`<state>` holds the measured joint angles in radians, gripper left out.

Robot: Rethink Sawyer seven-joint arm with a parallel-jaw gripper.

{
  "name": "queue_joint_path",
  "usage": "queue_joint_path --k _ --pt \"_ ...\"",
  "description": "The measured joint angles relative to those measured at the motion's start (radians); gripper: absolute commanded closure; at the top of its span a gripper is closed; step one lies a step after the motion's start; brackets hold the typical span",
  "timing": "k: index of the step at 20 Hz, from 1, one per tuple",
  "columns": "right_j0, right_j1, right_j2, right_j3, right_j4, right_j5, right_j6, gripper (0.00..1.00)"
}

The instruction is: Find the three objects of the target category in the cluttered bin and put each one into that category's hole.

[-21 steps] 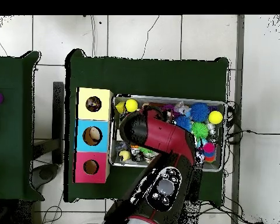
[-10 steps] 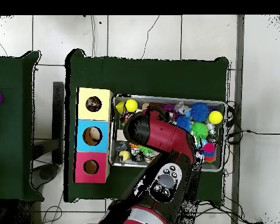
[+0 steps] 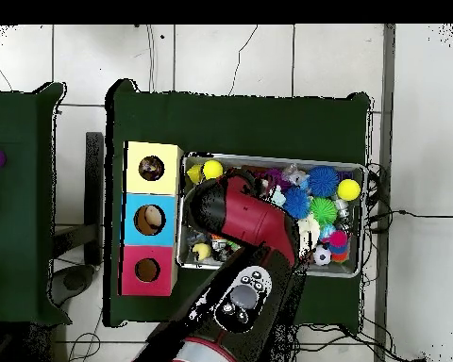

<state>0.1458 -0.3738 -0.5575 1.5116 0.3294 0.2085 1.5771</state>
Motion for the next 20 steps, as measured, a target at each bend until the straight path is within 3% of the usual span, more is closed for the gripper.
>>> queue_joint_path --k 10,20 --pt "0.037 0.034 -0.011 -0.001 0.068 -0.009 0.000 0.00" --pt "-0.054 0.106 -0.001 -0.010 0.071 -0.161 0.000 0.00"
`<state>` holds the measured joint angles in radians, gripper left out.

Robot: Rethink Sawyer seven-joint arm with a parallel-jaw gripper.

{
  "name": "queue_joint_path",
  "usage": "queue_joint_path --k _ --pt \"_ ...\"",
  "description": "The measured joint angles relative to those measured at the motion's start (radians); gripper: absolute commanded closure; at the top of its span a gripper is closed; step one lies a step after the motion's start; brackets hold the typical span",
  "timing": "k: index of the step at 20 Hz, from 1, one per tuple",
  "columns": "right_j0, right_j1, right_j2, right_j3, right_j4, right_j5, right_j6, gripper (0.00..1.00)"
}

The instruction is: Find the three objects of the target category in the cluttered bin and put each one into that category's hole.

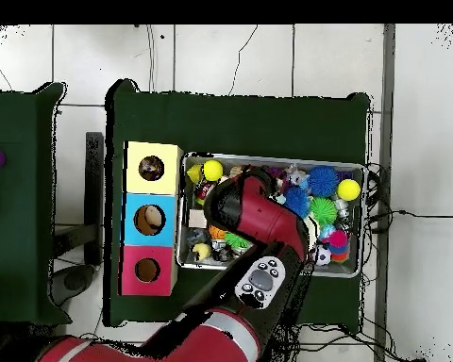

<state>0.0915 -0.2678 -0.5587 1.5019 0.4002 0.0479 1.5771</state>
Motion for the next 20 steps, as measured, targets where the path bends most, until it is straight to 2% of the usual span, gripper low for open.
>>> queue_joint_path --k 7,20 --pt "0.006 0.031 0.000 0.000 0.029 -0.025 0.000 0.00" --pt "0.142 0.066 -0.019 0.000 0.156 -0.025 0.000 0.00"
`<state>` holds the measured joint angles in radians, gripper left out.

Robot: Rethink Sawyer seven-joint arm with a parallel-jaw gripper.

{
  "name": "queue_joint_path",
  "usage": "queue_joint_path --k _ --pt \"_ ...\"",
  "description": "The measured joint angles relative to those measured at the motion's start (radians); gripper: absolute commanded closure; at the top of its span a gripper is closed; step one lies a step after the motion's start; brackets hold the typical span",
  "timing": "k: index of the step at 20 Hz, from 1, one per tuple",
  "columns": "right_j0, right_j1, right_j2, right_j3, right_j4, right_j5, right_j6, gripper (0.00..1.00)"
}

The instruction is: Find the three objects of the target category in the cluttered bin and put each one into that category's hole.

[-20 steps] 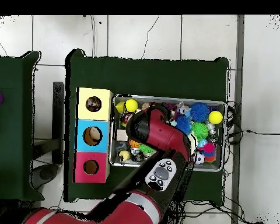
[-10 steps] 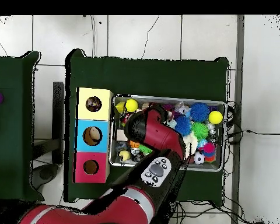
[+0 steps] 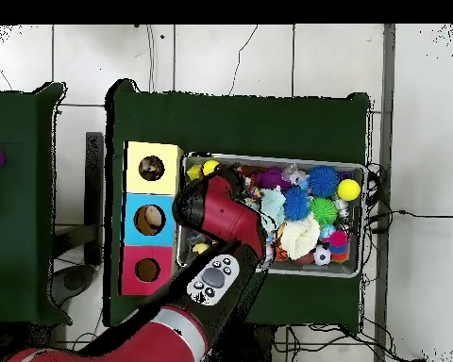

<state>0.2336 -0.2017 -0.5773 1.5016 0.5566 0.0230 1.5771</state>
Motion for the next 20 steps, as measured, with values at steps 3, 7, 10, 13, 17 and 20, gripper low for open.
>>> queue_joint_path --k 3,7,10,13,17,20 --pt "0.017 0.000 0.000 0.000 0.020 0.000 0.000 0.00" --pt "0.009 0.001 0.000 0.000 0.022 -0.006 0.000 0.00" --pt "-0.001 0.002 0.000 0.000 0.022 -0.017 0.000 0.00" --pt "-0.027 0.001 0.003 0.000 0.019 -0.039 0.000 0.00" --pt "-0.076 -0.001 0.011 0.001 0.004 -0.075 0.000 0.00" --pt "-0.103 -0.001 0.011 0.009 -0.006 -0.095 0.000 0.00"
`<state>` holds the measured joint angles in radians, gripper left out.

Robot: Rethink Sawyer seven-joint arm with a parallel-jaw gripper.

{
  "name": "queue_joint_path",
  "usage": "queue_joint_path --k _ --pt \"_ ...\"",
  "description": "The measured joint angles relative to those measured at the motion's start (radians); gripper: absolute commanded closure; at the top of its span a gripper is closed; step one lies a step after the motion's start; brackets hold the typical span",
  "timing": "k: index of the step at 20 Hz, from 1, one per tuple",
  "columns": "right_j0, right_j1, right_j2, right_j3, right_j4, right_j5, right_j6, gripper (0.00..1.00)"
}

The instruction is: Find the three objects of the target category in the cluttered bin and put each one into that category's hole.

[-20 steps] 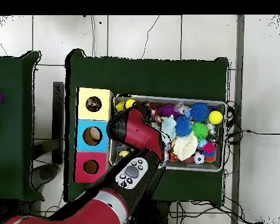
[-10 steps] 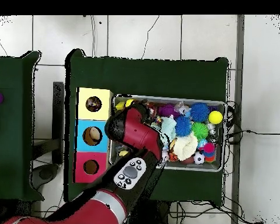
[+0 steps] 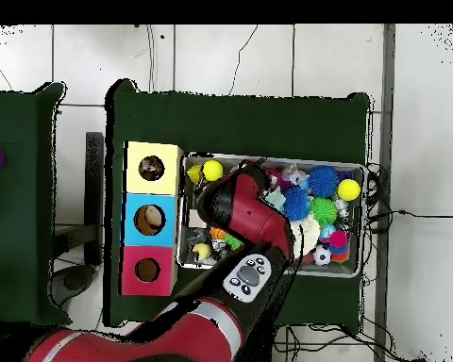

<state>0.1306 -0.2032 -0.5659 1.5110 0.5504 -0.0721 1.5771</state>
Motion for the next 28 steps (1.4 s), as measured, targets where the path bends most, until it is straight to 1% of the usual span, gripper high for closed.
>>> queue_joint_path --k 6,9,10,13,20,27,28 --pt "0.001 0.000 0.000 0.036 0.000 -0.022 0.000 0.00" --pt "0.017 0.000 0.002 0.065 0.000 -0.035 0.000 0.00" --pt "0.029 0.000 0.004 0.086 0.000 -0.053 0.000 0.00" --pt "0.048 0.000 0.008 0.115 -0.001 -0.078 0.000 0.00" --pt "0.070 0.000 0.024 0.167 -0.001 -0.099 0.000 0.00" --pt "0.062 0.002 0.039 0.178 -0.001 -0.111 0.000 0.00" --pt "0.054 0.006 0.048 0.178 -0.001 -0.126 0.000 0.00"
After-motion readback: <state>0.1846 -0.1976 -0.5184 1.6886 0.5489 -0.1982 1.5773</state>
